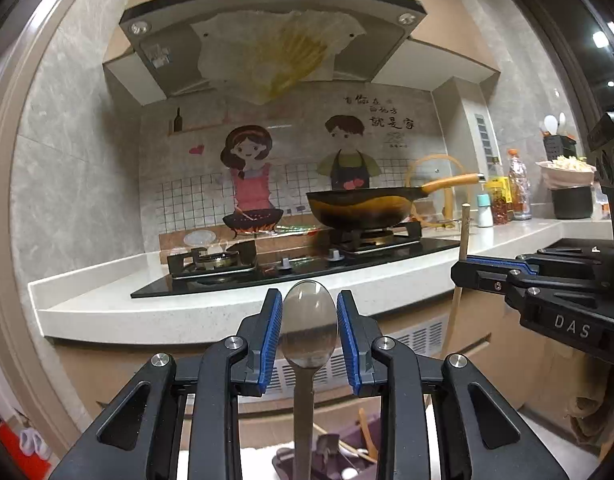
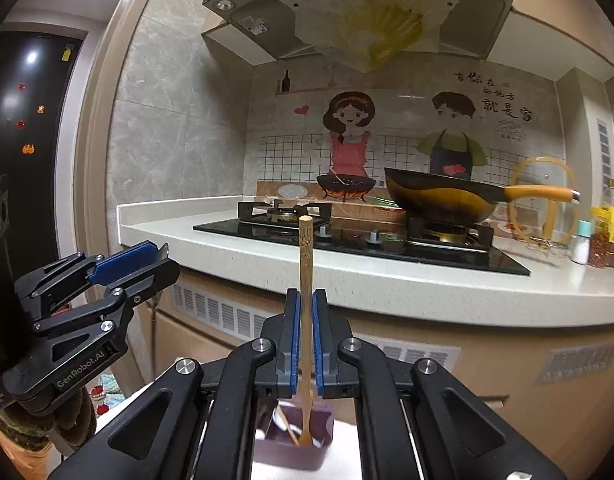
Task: Organize utensils
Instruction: 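Lift chopstick and brown spoon over the holder, drop them in, open both tools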
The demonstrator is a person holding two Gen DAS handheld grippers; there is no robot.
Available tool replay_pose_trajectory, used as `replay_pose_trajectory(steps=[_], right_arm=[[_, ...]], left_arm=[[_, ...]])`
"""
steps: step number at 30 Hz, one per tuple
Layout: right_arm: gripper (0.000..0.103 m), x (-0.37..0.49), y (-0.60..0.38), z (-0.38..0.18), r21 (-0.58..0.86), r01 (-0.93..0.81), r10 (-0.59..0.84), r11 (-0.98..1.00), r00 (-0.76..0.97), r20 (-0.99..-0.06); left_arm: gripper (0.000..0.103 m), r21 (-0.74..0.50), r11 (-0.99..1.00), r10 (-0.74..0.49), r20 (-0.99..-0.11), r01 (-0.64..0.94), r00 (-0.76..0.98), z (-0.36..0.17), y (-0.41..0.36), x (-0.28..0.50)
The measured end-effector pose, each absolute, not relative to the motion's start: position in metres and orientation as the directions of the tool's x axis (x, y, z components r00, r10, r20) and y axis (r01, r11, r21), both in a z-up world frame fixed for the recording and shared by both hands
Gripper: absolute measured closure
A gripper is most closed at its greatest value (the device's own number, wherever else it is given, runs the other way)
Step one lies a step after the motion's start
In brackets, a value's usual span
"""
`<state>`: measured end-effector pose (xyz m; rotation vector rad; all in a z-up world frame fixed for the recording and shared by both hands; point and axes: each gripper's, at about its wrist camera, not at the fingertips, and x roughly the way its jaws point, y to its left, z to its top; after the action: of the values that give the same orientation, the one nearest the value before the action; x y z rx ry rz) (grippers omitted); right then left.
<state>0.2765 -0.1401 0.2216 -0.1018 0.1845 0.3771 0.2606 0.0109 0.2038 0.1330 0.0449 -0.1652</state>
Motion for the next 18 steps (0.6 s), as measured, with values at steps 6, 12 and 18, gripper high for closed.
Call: replay_pose_trajectory(steps=[6,12,18], right_arm=[[0.097,0.318,-0.126,0.199,-0.067,-0.386,0.358,0.92,0.898,-0.257],[0.097,0.361,-0.116,0.141,-0.053,-0.378,0.332,0.924,0.865,-0.376],[0.097,0.398,-0.11,0.078,-0.008,-0.384,0.325,0.923,0.794,-0.514]], left_arm=[[0.074,0.083,0.977,-0.186,-0.122,0.197,0.975,0.178,0.016,0.307],[0.074,0.016,0.977,-0.202,-0.262,0.213,0.944,0.119,0.026,0.347],[0.073,-0.063,0.975,-0.218,-0.436,0.212,0.873,0.055,0.033,0.385]])
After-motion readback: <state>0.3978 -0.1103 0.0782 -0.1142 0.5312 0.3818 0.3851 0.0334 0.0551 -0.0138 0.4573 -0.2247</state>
